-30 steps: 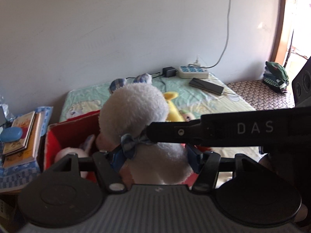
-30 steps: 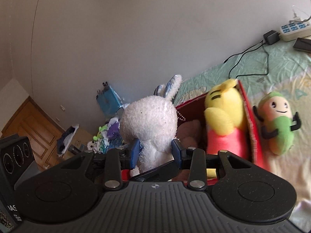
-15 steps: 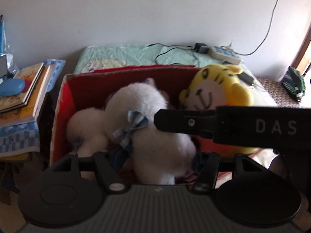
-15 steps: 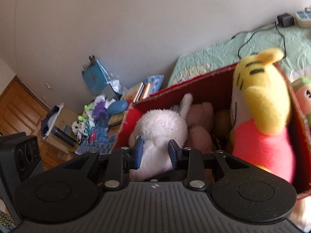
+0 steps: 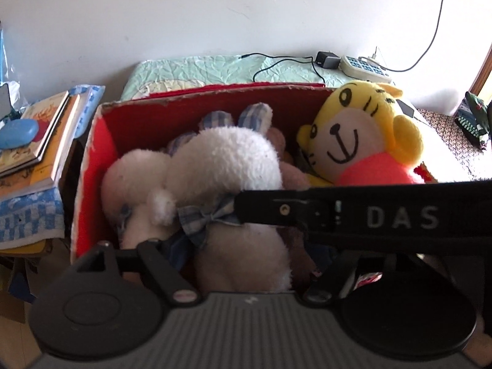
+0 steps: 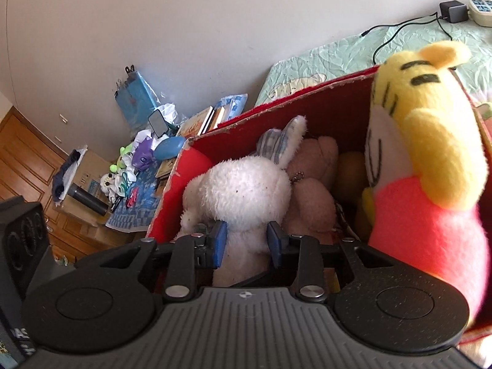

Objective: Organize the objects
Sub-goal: 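Lower the white bunny into the red box and open the right gripper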

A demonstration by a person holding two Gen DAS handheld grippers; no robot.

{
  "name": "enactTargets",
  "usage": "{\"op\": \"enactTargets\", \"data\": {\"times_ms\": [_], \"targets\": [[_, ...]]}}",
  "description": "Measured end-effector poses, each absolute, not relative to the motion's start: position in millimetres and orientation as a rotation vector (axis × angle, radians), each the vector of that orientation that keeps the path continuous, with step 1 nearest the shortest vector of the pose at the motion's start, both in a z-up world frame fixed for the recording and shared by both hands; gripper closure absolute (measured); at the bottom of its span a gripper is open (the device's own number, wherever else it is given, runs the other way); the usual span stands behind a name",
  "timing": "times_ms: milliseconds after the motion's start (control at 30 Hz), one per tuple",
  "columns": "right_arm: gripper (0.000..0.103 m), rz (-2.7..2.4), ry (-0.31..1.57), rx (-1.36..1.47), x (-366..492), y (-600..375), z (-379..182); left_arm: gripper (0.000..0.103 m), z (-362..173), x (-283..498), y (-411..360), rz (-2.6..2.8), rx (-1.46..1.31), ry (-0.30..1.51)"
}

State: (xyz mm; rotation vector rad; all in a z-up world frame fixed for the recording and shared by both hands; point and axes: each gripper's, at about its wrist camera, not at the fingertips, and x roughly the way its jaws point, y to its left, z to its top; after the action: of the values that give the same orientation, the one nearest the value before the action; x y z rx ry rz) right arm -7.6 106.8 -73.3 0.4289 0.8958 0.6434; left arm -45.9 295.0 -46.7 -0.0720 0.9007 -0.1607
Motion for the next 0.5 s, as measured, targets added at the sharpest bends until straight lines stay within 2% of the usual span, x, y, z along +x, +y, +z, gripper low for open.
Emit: {"op": "enactTargets", "data": {"times_ms": [367,500], "targets": [[0.068,0.545,0.803,0.415,-30,84,-54,0.019,-36,-48,279,-0.083,-0.026,0.945],[0.061,0.507,0.774,0.382,-38,83,-52,0.017,-30,-56,270,-0.047,0.022,0.930]]}}
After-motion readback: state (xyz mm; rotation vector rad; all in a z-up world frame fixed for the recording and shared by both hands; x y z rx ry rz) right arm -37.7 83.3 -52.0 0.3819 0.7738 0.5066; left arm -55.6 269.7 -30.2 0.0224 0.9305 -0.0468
